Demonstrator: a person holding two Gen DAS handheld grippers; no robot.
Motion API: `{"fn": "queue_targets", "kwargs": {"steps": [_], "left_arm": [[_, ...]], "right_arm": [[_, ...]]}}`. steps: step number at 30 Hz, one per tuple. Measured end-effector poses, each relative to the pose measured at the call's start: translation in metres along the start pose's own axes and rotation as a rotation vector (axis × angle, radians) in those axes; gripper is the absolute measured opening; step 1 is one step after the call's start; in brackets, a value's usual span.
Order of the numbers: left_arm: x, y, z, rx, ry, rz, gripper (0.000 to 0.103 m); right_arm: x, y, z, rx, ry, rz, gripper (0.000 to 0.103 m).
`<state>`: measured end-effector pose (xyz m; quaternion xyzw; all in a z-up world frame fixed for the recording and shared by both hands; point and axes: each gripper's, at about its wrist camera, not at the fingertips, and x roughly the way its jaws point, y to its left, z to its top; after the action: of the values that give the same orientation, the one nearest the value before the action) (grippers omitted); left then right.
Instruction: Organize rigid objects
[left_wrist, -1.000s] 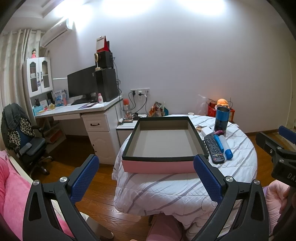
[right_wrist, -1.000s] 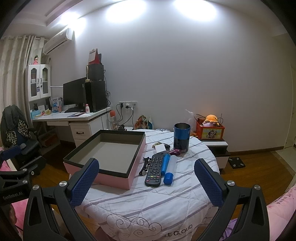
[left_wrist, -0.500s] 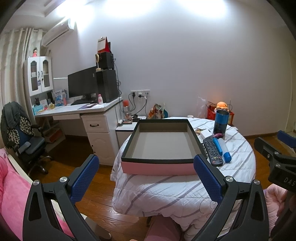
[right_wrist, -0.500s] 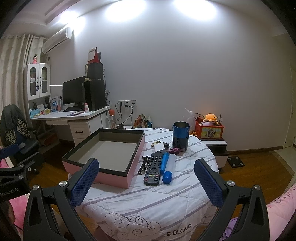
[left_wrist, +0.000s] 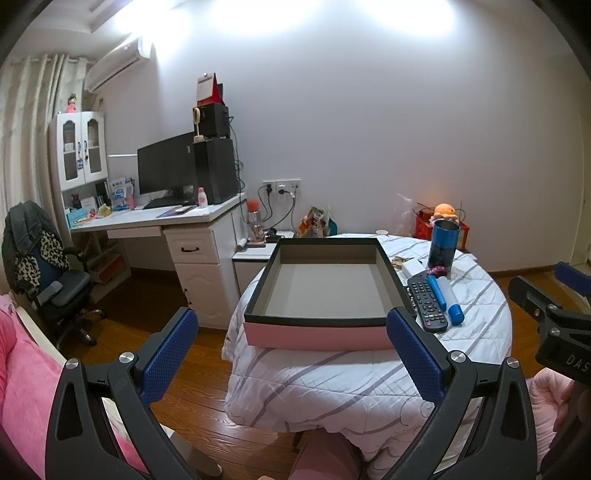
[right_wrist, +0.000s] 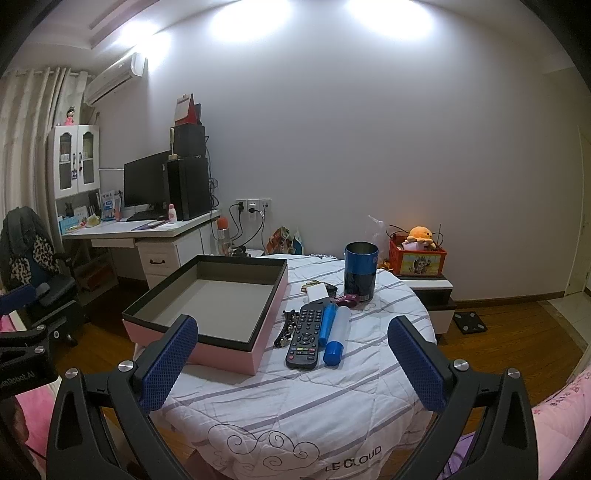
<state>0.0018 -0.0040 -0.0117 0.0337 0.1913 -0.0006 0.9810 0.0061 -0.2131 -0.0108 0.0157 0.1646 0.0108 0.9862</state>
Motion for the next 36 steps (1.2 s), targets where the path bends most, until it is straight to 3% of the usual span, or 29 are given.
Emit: {"fn": "queue_targets", "kwargs": {"steps": [28, 36], "left_arm": [[0.001, 0.005, 0.002, 0.0, 0.006, 0.004, 0.103], [0.003, 0.004, 0.0, 0.007, 0.007, 0.005, 0.103]], "right_arm": [[0.005, 0.007, -0.002, 0.008, -0.01, 0.018, 0.103], [-0.002, 0.01, -0.002, -0.055, -0.069, -0.021, 0.103]]}}
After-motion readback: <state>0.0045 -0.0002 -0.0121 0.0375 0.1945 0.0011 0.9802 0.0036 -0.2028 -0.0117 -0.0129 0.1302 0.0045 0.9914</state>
